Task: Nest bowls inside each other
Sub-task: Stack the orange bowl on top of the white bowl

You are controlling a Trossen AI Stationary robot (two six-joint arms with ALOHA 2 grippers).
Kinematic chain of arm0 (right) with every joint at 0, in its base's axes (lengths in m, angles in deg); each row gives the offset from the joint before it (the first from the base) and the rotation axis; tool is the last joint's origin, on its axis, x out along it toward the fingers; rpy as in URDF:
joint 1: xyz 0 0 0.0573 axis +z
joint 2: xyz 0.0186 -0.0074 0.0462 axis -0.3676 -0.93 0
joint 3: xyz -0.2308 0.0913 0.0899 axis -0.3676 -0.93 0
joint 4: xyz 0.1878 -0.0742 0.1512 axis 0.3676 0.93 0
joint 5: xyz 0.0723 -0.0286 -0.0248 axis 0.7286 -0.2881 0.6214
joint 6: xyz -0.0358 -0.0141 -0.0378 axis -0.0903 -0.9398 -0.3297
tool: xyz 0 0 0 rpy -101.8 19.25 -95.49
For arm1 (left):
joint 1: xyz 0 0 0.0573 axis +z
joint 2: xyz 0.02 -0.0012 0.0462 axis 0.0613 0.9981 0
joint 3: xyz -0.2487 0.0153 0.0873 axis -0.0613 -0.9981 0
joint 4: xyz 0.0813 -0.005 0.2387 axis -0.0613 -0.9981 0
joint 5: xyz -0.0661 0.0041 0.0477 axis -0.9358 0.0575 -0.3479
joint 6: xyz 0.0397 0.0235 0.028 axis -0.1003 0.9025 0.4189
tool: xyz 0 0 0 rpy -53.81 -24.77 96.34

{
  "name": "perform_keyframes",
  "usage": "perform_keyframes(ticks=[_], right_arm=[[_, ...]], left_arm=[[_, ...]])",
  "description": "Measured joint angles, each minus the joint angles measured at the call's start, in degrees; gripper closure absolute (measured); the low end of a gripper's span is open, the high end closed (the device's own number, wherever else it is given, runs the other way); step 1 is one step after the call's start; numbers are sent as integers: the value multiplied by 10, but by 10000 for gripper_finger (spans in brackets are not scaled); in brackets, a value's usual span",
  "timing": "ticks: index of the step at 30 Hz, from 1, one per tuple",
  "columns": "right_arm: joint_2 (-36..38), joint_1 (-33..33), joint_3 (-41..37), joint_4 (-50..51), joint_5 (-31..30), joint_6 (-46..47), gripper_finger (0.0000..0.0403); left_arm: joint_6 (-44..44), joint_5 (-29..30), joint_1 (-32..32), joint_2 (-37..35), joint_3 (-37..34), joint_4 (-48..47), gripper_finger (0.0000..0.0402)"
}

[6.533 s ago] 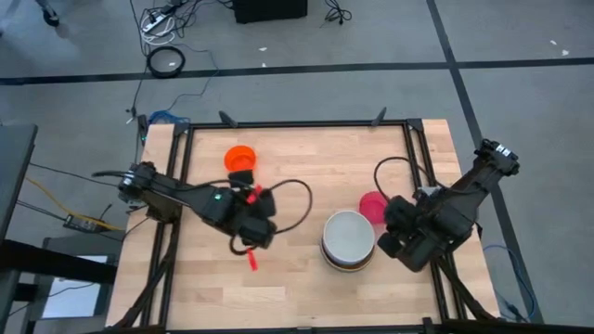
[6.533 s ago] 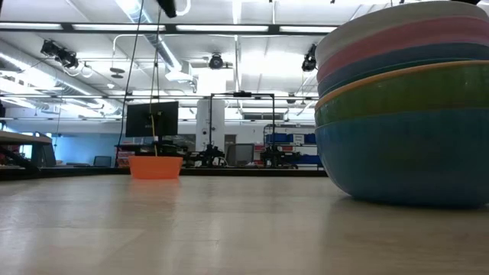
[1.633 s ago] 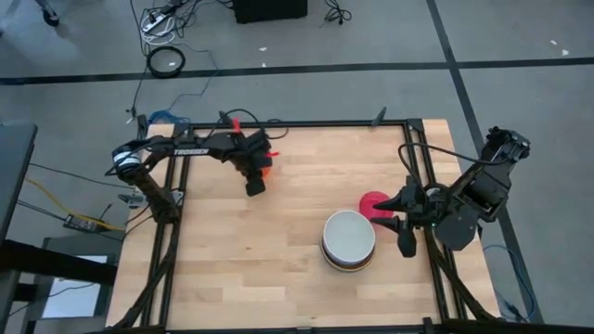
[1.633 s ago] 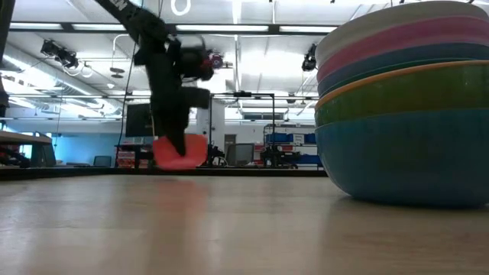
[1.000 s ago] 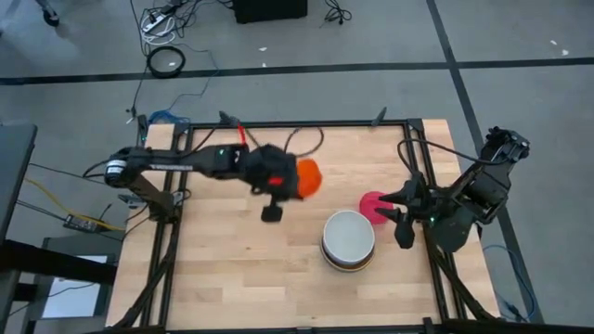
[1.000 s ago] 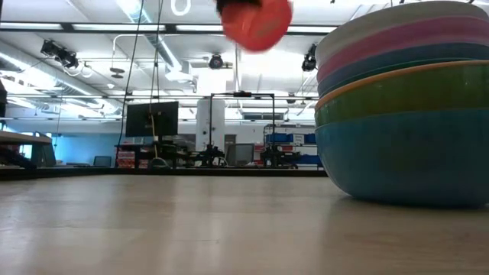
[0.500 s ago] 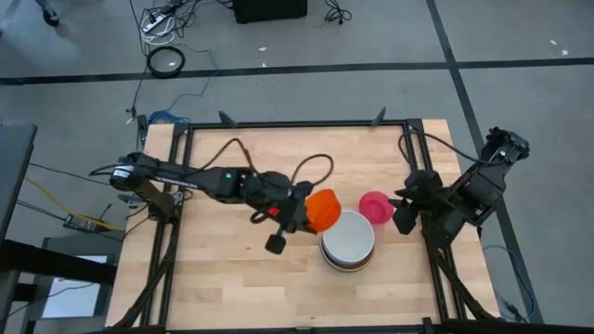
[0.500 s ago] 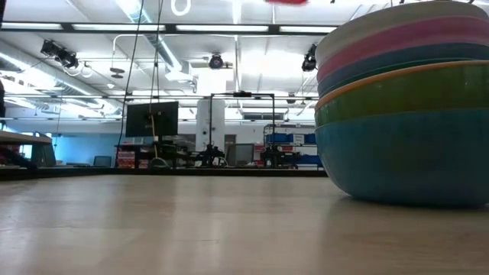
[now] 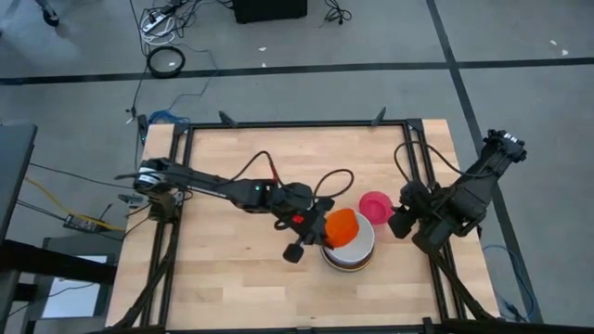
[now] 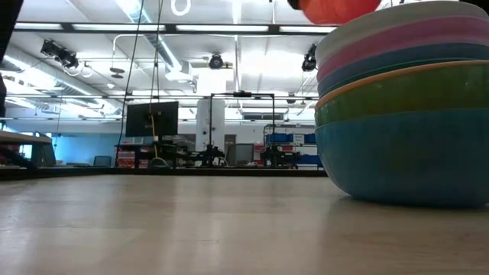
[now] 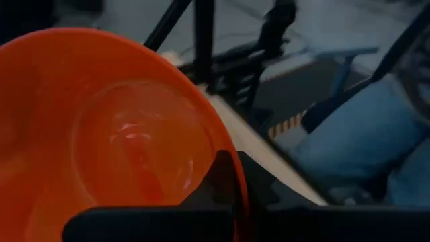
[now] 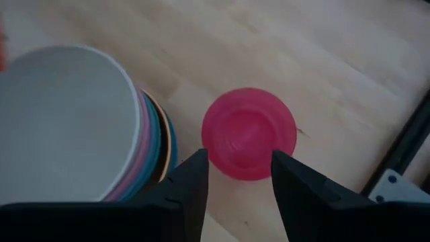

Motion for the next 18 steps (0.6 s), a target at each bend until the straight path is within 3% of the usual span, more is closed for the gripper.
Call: perform_keyframes(ticks=[18], right_arm=[[0,0,-1,-5,16,0,253]], left_arm=[[-85,-37,27,72,0,42,389]])
